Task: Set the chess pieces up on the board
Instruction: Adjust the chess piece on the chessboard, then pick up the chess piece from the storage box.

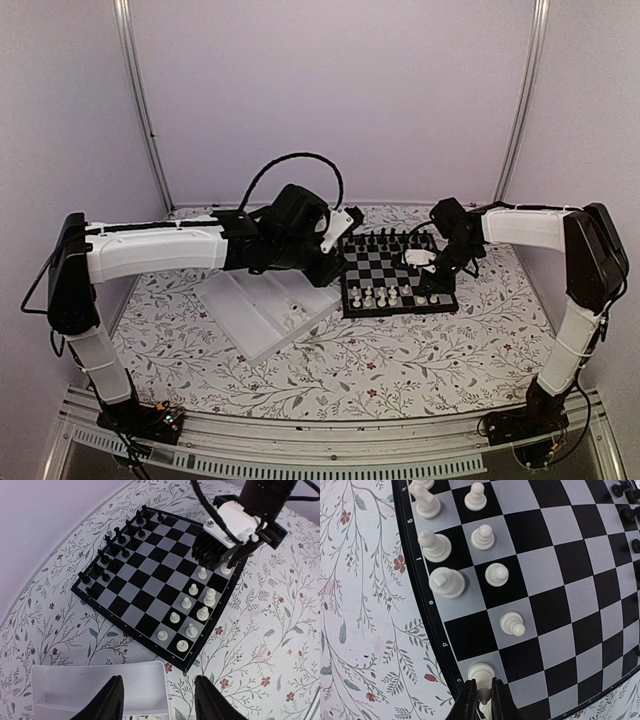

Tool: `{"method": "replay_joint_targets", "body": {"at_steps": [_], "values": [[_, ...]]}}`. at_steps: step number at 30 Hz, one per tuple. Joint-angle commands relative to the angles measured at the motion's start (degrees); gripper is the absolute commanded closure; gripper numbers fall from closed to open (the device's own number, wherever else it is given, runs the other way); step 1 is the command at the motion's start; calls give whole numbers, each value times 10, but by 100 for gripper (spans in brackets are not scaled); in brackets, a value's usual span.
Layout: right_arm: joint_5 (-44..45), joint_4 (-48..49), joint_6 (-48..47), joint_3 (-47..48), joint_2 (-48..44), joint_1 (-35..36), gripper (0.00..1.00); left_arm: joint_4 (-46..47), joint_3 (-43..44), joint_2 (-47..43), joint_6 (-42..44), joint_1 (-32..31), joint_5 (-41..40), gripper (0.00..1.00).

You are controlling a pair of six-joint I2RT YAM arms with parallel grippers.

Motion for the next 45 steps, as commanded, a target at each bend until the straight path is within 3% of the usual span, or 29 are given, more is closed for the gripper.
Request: {"method": "replay_joint_targets", "body": {"at_steps": [1,9,12,19,24,31,41,45], "values": [[-9,5,10,12,8,5,80,-4,9,0,6,-9,1,50],[-69,-57,39,93,-33,4,69,-15,14,-2,-15,-9,-50,51],[-84,-57,64,107,-66,3,67,-70,32,8,-76,16,-44,54],[-119,39,167,60,-131,-41,62,-158,-23,9,-226,82,13,61],[-140,42,193,60,-116,-52,62,-188,-52,32,-318,89,66,67],[-178,45,191,57,-105,-52,62,-266,-14,99,-405,89,75,67],[-203,57,176,41,-103,-52,62,-324,19,141,-445,84,108,64],[-206,58,172,41,-100,-52,62,-339,31,164,-441,82,122,68]]}}
